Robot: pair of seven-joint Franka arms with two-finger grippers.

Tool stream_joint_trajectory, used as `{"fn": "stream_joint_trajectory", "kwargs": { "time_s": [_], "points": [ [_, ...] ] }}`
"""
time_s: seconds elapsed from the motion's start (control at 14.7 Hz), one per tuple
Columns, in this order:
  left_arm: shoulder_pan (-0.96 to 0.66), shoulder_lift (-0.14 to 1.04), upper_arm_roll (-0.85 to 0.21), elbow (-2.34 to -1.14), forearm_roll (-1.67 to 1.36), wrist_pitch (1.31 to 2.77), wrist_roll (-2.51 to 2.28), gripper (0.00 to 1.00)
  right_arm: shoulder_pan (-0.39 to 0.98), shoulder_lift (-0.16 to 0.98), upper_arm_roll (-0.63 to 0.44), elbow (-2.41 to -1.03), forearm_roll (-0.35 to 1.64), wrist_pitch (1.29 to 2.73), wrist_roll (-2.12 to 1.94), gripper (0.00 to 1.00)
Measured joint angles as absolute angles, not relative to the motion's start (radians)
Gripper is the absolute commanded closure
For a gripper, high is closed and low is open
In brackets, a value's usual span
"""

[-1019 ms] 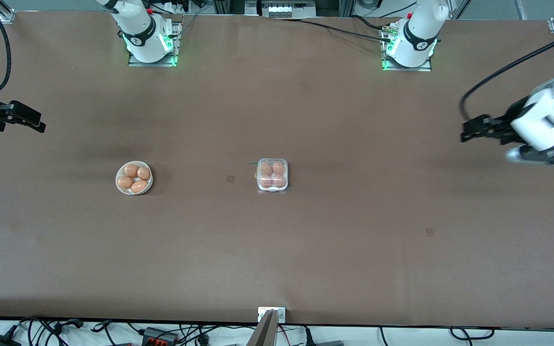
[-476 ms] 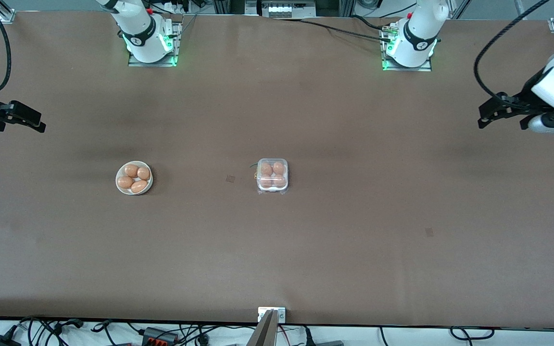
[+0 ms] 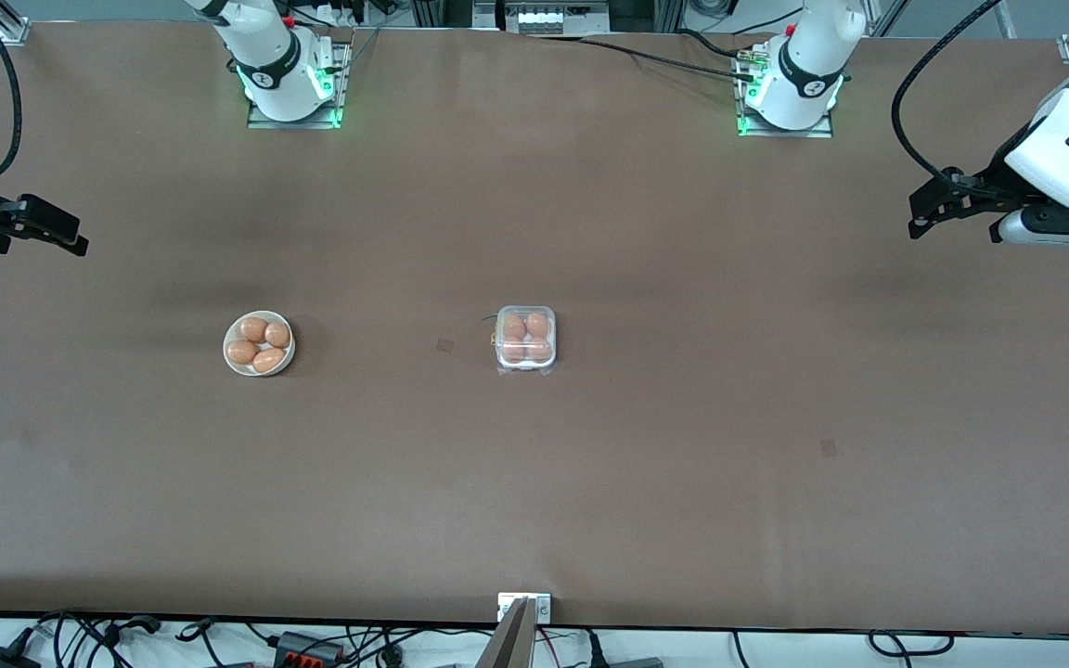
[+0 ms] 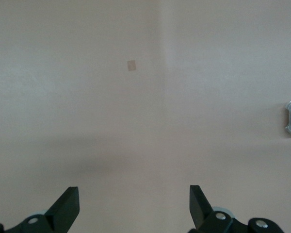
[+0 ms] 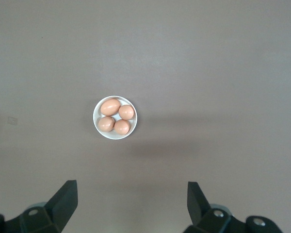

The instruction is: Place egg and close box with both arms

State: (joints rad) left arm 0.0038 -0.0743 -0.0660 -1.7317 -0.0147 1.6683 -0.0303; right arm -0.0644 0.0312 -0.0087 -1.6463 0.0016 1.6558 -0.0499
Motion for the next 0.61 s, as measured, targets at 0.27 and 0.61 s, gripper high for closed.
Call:
{"fn": "stream_joint_trajectory", "kwargs": {
  "time_s": [0.27,0.61],
  "points": [
    [-0.002,-0.074,-0.066,-1.731,-0.015,1.649,-0.030,0.00,-0.064,0.031,-0.009,-1.646,0.002,1.656,-0.050,0.00],
    [-0.004,-0.070,-0.066,-1.719,-0.013,1.644,-0.030,0.00,-0.064,0.031,-0.008,-1.646,0.002,1.649,-0.032,0.00]
  ]
}}
